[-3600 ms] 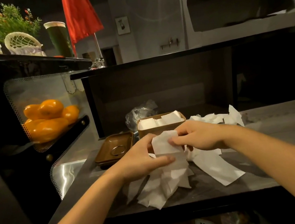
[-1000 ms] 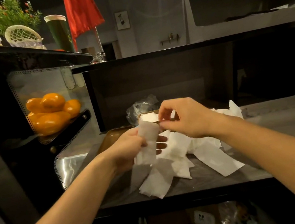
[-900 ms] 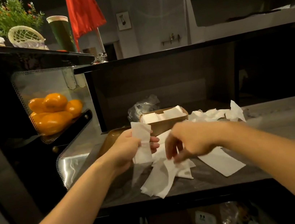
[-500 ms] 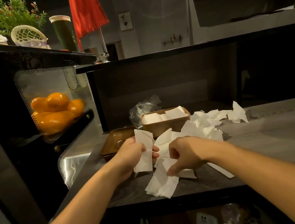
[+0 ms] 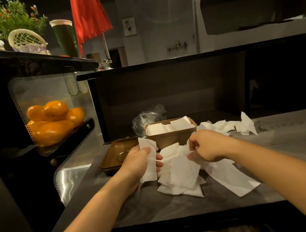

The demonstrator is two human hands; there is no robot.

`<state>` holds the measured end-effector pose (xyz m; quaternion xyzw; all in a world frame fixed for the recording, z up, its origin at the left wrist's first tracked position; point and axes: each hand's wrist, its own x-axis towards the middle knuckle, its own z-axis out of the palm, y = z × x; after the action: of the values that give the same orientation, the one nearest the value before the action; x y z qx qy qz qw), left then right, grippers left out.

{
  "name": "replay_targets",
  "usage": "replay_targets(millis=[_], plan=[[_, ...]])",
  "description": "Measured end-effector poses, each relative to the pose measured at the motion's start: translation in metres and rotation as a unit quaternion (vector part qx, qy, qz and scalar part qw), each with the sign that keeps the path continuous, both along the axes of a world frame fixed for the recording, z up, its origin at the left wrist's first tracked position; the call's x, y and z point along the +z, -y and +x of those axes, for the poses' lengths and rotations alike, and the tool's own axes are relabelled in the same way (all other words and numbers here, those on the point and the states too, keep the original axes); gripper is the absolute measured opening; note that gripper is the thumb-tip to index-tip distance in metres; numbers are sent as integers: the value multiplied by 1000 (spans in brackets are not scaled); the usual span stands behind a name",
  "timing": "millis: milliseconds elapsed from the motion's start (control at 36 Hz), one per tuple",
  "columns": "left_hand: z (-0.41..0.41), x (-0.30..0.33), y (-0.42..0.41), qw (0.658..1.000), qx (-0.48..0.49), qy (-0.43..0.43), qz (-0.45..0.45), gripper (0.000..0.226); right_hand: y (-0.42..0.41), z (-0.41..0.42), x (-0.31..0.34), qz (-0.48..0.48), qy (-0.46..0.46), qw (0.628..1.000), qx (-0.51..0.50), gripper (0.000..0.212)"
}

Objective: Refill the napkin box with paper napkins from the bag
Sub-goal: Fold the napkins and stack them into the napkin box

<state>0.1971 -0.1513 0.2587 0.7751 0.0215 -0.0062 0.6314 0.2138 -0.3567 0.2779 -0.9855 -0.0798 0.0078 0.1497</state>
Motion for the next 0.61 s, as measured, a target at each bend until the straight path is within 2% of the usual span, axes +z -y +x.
replay_targets(millis=[222, 389, 500, 611], plan=[[23, 14, 6, 998, 32, 36, -32, 28, -4, 19, 5, 10, 9, 1000, -3, 9], [43, 19, 7, 996, 53, 58, -35, 26, -8, 26, 20, 154, -80, 983, 52, 6], [53, 18, 7, 993, 76, 83, -25, 29, -17, 42, 24, 204, -101, 973, 31, 7], [62, 13, 7, 992, 78, 93, -34, 25, -30, 62, -1, 133, -37, 989, -43, 7]])
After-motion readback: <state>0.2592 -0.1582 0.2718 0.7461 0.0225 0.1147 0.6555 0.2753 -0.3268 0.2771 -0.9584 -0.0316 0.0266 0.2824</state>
